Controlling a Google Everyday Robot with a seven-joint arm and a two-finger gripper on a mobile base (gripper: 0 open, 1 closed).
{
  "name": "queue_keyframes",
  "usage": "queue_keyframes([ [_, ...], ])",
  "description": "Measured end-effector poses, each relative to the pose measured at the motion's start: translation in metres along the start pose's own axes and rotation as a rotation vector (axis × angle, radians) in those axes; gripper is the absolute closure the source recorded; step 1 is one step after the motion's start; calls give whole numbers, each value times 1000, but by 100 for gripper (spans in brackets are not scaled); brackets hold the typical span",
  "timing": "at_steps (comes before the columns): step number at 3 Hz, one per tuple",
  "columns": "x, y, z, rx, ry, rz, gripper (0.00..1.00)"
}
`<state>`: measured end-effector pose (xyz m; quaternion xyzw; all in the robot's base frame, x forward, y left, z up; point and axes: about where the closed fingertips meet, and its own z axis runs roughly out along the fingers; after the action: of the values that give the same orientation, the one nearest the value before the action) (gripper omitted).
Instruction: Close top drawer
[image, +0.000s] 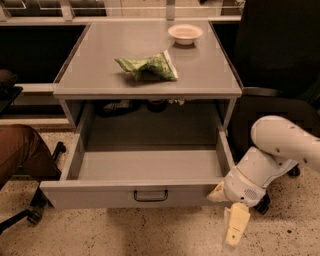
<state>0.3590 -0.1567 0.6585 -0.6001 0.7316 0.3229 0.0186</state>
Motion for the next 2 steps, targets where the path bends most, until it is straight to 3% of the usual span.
queue_keyframes([
  [1, -9, -27, 29, -17, -8, -29, 0],
  [2, -22, -46, 44, 49, 13, -64, 0],
])
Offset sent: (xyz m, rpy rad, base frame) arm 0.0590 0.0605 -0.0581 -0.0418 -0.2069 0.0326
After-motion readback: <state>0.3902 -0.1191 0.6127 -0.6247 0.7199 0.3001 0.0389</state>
